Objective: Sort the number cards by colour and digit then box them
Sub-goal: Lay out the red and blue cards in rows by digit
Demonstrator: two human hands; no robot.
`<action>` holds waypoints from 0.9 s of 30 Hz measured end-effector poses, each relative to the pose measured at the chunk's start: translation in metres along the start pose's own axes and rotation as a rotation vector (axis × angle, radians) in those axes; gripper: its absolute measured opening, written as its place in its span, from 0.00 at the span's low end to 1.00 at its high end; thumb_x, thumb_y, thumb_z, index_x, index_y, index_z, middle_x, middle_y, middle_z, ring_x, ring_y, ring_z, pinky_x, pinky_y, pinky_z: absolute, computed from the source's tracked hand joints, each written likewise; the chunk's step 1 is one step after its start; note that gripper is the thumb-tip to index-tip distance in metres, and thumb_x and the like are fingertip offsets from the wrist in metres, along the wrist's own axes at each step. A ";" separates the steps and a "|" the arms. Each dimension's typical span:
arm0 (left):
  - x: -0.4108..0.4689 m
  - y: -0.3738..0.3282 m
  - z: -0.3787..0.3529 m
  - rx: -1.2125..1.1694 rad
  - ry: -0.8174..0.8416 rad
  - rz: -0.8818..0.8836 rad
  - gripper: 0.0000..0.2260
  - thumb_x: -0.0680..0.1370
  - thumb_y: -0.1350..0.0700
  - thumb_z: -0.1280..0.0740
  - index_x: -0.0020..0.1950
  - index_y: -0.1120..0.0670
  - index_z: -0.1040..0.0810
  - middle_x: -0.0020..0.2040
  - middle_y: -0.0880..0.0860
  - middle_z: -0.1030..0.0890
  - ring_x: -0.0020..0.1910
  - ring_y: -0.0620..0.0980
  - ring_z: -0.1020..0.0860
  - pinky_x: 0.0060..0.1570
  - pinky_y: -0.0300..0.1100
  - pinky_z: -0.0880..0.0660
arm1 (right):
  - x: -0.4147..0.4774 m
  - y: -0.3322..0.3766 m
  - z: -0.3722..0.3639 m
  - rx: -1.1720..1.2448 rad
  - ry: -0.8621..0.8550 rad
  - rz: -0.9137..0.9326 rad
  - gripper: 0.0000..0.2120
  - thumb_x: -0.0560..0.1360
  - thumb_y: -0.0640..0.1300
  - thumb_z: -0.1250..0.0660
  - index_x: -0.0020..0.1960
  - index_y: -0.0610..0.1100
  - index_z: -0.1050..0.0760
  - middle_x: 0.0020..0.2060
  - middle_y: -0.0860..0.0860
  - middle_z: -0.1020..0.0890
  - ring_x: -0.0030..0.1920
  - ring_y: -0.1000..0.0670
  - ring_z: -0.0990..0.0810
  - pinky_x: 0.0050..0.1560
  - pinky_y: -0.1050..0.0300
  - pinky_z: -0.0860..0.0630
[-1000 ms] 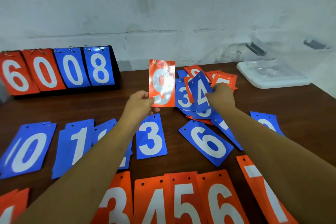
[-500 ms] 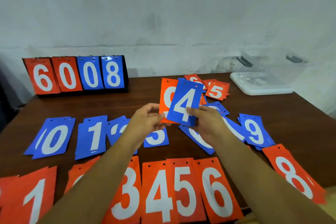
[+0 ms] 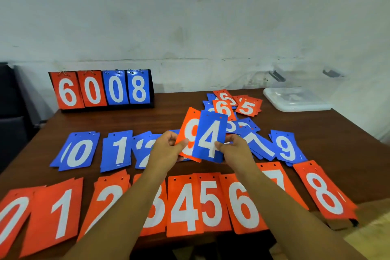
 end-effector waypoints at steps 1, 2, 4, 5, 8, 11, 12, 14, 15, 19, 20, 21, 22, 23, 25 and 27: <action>0.001 0.002 0.005 -0.018 -0.042 0.018 0.09 0.77 0.52 0.29 0.47 0.55 0.26 0.48 0.52 0.16 0.41 0.45 0.16 0.31 0.36 0.21 | 0.004 -0.002 0.003 0.009 -0.017 0.003 0.06 0.77 0.45 0.32 0.52 0.47 0.27 0.52 0.51 0.23 0.55 0.47 0.22 0.52 0.44 0.20; 0.002 0.004 0.010 -0.023 -0.090 0.036 0.09 0.78 0.52 0.29 0.47 0.55 0.26 0.50 0.52 0.17 0.42 0.46 0.17 0.29 0.35 0.22 | 0.009 -0.004 0.005 0.001 -0.028 0.011 0.03 0.78 0.44 0.33 0.49 0.46 0.27 0.49 0.51 0.23 0.54 0.47 0.22 0.52 0.43 0.20; 0.004 0.007 0.023 -0.037 -0.186 0.062 0.08 0.78 0.52 0.30 0.47 0.52 0.27 0.51 0.52 0.19 0.43 0.47 0.18 0.29 0.36 0.23 | 0.018 -0.008 0.006 -0.122 -0.043 0.052 0.03 0.80 0.43 0.37 0.47 0.45 0.28 0.43 0.53 0.25 0.51 0.47 0.22 0.48 0.47 0.19; 0.004 0.009 0.028 -0.052 -0.223 0.069 0.07 0.78 0.52 0.30 0.46 0.50 0.28 0.51 0.51 0.20 0.44 0.47 0.18 0.29 0.36 0.23 | 0.022 -0.009 0.005 -0.225 -0.037 0.068 0.05 0.79 0.42 0.37 0.45 0.44 0.29 0.40 0.52 0.25 0.48 0.49 0.23 0.44 0.52 0.21; 0.005 0.012 0.033 -0.079 -0.257 0.099 0.07 0.78 0.50 0.30 0.47 0.47 0.27 0.47 0.47 0.21 0.43 0.47 0.18 0.28 0.35 0.23 | 0.030 -0.014 -0.006 -0.520 0.006 0.079 0.12 0.77 0.41 0.36 0.37 0.44 0.34 0.33 0.50 0.30 0.36 0.51 0.27 0.32 0.61 0.31; 0.003 0.014 0.029 -0.067 -0.230 0.099 0.07 0.77 0.49 0.29 0.47 0.47 0.27 0.44 0.42 0.22 0.41 0.45 0.18 0.26 0.32 0.24 | 0.036 -0.014 -0.016 -0.712 0.006 0.045 0.06 0.77 0.44 0.34 0.46 0.43 0.28 0.40 0.47 0.24 0.41 0.49 0.23 0.40 0.58 0.25; 0.002 0.014 0.027 -0.060 -0.222 0.097 0.07 0.77 0.49 0.29 0.46 0.46 0.27 0.44 0.41 0.23 0.40 0.44 0.18 0.26 0.32 0.25 | 0.037 -0.013 -0.019 -0.766 -0.005 0.034 0.09 0.77 0.46 0.33 0.52 0.42 0.27 0.46 0.46 0.22 0.47 0.48 0.21 0.45 0.56 0.23; 0.001 0.015 0.025 -0.062 -0.211 0.102 0.07 0.77 0.49 0.29 0.46 0.45 0.27 0.43 0.40 0.22 0.37 0.43 0.18 0.26 0.32 0.25 | 0.036 -0.011 -0.023 -0.862 -0.046 0.043 0.15 0.77 0.50 0.33 0.59 0.43 0.27 0.54 0.46 0.21 0.54 0.46 0.21 0.52 0.53 0.22; 0.001 0.015 0.025 -0.058 -0.210 0.108 0.07 0.77 0.48 0.29 0.46 0.45 0.27 0.42 0.40 0.22 0.34 0.42 0.18 0.27 0.32 0.25 | 0.036 -0.012 -0.024 -0.905 -0.070 0.069 0.17 0.76 0.51 0.33 0.60 0.43 0.27 0.56 0.45 0.21 0.56 0.45 0.22 0.55 0.52 0.22; -0.001 0.014 0.020 -0.061 -0.188 0.116 0.07 0.77 0.49 0.29 0.46 0.46 0.27 0.43 0.40 0.23 0.38 0.43 0.18 0.26 0.31 0.25 | 0.035 -0.012 -0.023 -0.932 -0.106 0.151 0.26 0.75 0.53 0.30 0.68 0.42 0.33 0.67 0.43 0.30 0.67 0.43 0.29 0.64 0.49 0.28; -0.003 0.014 0.018 -0.073 -0.178 0.111 0.06 0.77 0.50 0.29 0.46 0.47 0.26 0.43 0.41 0.23 0.40 0.44 0.19 0.26 0.30 0.25 | 0.034 -0.011 -0.021 -0.844 -0.101 0.184 0.25 0.76 0.52 0.31 0.67 0.42 0.31 0.66 0.43 0.30 0.65 0.44 0.28 0.63 0.51 0.27; -0.004 0.013 0.016 -0.085 -0.165 0.107 0.06 0.77 0.50 0.29 0.47 0.48 0.26 0.44 0.42 0.22 0.41 0.44 0.19 0.27 0.31 0.25 | 0.031 -0.007 -0.020 -0.702 -0.086 0.213 0.21 0.76 0.52 0.32 0.64 0.42 0.29 0.63 0.45 0.27 0.61 0.46 0.25 0.58 0.53 0.25; -0.006 0.012 0.013 -0.095 -0.149 0.105 0.07 0.77 0.50 0.29 0.47 0.49 0.26 0.44 0.42 0.21 0.42 0.44 0.18 0.28 0.32 0.24 | 0.028 -0.002 -0.019 -0.526 -0.055 0.215 0.18 0.77 0.54 0.34 0.60 0.43 0.26 0.57 0.46 0.23 0.55 0.49 0.23 0.52 0.55 0.25; -0.008 0.011 0.011 -0.104 -0.130 0.106 0.07 0.77 0.50 0.29 0.48 0.49 0.25 0.45 0.43 0.20 0.42 0.45 0.18 0.30 0.33 0.22 | 0.022 0.003 -0.019 -0.343 -0.007 0.190 0.16 0.78 0.55 0.36 0.57 0.44 0.24 0.52 0.49 0.20 0.49 0.51 0.22 0.47 0.57 0.25; -0.012 0.008 0.005 -0.122 -0.072 0.111 0.07 0.76 0.50 0.28 0.49 0.50 0.25 0.48 0.46 0.19 0.45 0.46 0.17 0.33 0.36 0.20 | 0.011 0.014 -0.018 -0.075 0.107 0.128 0.16 0.79 0.58 0.38 0.53 0.46 0.22 0.44 0.51 0.17 0.40 0.53 0.22 0.40 0.58 0.25; -0.018 0.005 0.001 -0.122 -0.002 0.110 0.09 0.76 0.50 0.28 0.51 0.50 0.24 0.51 0.48 0.18 0.47 0.48 0.17 0.37 0.39 0.18 | 0.002 0.020 -0.017 -0.022 0.183 0.157 0.12 0.79 0.55 0.36 0.53 0.47 0.22 0.42 0.52 0.17 0.36 0.55 0.21 0.35 0.63 0.26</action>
Point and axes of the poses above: each hand's wrist, its own x-axis towards the middle knuckle, its own z-axis out of the back of the hand, y = z × x, the point moved 1 cm from there along x, towards the middle knuckle
